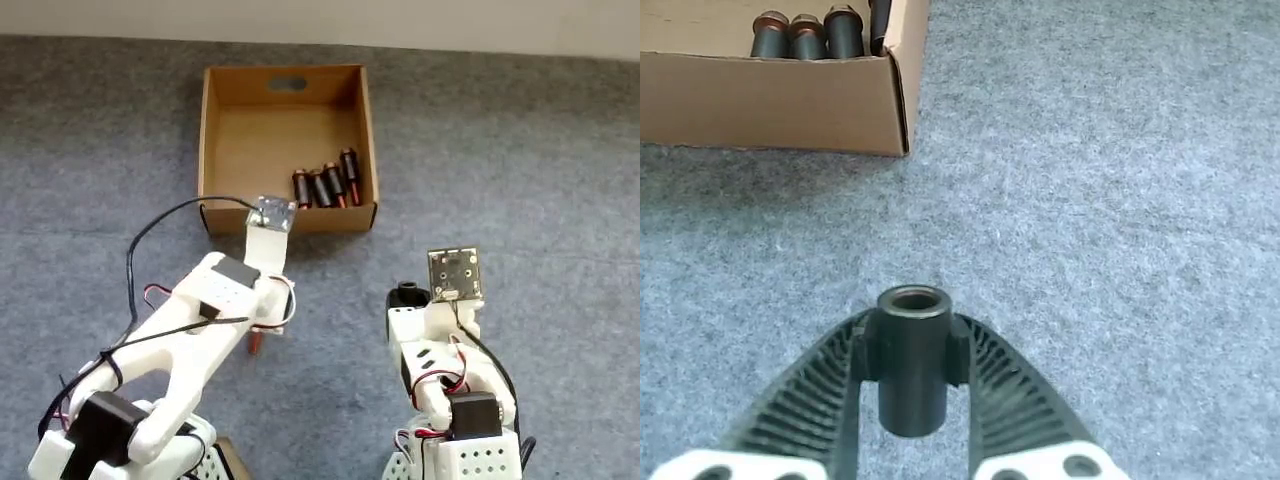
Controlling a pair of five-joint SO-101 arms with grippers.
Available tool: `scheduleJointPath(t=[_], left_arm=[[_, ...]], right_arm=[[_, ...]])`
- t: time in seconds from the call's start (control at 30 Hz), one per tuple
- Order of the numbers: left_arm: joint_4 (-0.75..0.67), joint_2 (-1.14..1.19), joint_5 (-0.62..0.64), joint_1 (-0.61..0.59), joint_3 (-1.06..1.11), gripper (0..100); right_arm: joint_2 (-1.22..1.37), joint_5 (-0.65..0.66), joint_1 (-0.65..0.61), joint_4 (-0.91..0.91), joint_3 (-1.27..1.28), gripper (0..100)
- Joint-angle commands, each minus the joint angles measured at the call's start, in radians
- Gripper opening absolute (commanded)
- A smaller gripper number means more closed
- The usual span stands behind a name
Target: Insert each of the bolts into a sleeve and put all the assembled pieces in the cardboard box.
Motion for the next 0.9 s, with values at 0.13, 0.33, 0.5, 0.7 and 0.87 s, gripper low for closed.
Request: scheduleJointPath(t=[0.13,0.33,0.5,0.7,0.87], left_arm=[[0.012,-0.002,-0.026,0.005,-0.059,21],[-0.044,-0.001,-0.026,0.005,-0.058,20],[-0.051,0.001,-0.026,0.005,-0.03,18],[-0.129,0.001,-0.026,-0.047,0.028,17],[-0.164,-0.001,-0.026,-0.081,0.054,17]], right_arm=[[-0.01,-0.005,0.005,0.002,-0.005,0.6],[-0.01,-0.005,0.005,0.002,-0.005,0.6],[-0.01,-0.005,0.005,0.002,-0.005,0.6],[-0.01,-0.005,0.005,0.002,-0.005,0.6],[-0.01,-0.005,0.005,0.002,-0.005,0.6]])
